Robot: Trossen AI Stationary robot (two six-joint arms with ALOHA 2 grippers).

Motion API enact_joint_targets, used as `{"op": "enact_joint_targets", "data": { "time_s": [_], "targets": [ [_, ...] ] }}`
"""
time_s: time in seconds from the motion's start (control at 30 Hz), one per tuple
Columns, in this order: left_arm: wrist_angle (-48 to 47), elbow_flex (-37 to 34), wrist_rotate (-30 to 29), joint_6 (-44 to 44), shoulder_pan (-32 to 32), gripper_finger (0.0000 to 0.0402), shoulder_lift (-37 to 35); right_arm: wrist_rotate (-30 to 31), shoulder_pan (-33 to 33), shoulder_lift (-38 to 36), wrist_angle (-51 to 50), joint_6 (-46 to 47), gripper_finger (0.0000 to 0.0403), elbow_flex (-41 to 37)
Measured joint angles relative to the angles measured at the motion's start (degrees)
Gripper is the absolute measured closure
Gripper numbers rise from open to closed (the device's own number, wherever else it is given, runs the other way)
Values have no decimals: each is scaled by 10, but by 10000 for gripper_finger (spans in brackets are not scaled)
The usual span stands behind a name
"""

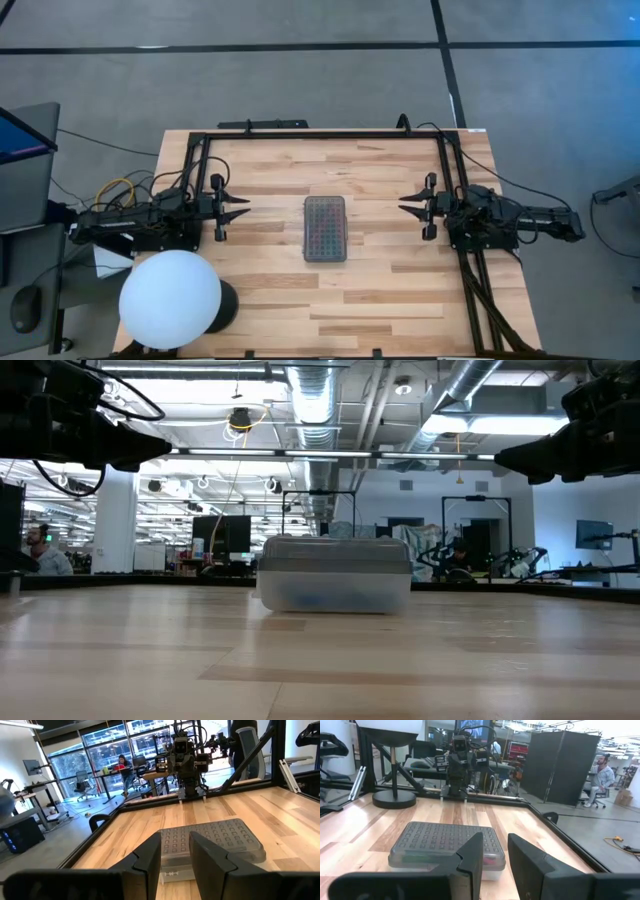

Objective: Pick & place school supplies into a supply box
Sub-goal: Return to Home Position

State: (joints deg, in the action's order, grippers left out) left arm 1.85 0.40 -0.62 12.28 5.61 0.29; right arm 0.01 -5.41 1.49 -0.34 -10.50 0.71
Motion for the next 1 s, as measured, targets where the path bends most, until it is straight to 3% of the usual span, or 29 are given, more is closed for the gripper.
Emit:
{"op": "enact_joint_targets", "data": {
  "time_s": [1.0],
  "targets": [
    [0,0,0,2,0,305,0,0,0,0,0,0,317,0]
  ]
}}
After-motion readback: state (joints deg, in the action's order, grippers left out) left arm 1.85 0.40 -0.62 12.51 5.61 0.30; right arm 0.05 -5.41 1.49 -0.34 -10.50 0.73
